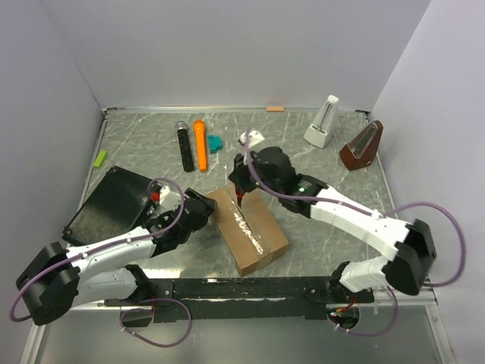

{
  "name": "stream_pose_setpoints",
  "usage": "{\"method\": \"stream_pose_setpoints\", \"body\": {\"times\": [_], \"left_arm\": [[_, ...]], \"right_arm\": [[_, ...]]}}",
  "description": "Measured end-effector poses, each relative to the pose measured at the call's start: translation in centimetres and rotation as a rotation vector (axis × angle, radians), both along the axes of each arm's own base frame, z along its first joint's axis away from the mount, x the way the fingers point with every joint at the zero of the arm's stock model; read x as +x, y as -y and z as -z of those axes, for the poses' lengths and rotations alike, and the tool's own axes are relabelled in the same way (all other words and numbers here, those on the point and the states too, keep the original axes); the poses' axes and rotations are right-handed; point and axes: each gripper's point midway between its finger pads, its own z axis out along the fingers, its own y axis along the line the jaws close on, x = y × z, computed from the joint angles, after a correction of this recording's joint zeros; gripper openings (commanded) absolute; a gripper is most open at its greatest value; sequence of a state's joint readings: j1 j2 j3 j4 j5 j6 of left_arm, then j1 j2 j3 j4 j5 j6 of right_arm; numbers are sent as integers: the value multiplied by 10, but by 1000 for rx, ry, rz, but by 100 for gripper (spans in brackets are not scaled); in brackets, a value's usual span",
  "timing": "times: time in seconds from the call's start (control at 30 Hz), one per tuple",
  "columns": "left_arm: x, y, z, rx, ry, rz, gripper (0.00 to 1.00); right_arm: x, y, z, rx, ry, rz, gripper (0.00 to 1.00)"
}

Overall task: Unpack the express box
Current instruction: Cut the express box at the center of the board, then adjust the express box at the center of the board.

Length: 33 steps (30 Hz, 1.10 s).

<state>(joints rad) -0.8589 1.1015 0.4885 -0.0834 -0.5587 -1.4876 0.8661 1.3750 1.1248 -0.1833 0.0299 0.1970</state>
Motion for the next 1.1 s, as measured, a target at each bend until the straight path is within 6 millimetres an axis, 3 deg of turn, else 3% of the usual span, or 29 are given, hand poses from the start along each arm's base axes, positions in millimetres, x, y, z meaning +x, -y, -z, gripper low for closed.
{"method": "stream_pose_setpoints", "body": {"times": [0.13,0.23,0.3,0.5,0.67,0.8,0.87,1.0,1.1], "left_arm": [[-4,-7,0,26,-5,-7,77],[-7,-16,-1,55,-7,-12,79],[-10,-24,-2,91,-3,-15,79],[-5,-49,-17,206,27,-17,79],[11,-65,-30,231,51,2,79],[21,-68,-28,221,39,49,77],[27,-65,-28,212,34,84,77],[39,-48,-30,201,26,163,75],[43,-40,-31,193,36,194,76]], "right_arm": [[1,11,-61,149,107,59,0],[-2,29,-82,177,138,119,0],[-4,40,-84,147,127,152,0],[-32,72,-50,-49,-17,140,0],[-83,85,-33,-106,-186,-8,0],[-129,86,-40,-11,-283,-144,0],[-150,88,-33,32,-338,-195,0],[-184,92,10,52,-507,-243,0],[-198,95,49,31,-626,-234,0]]}}
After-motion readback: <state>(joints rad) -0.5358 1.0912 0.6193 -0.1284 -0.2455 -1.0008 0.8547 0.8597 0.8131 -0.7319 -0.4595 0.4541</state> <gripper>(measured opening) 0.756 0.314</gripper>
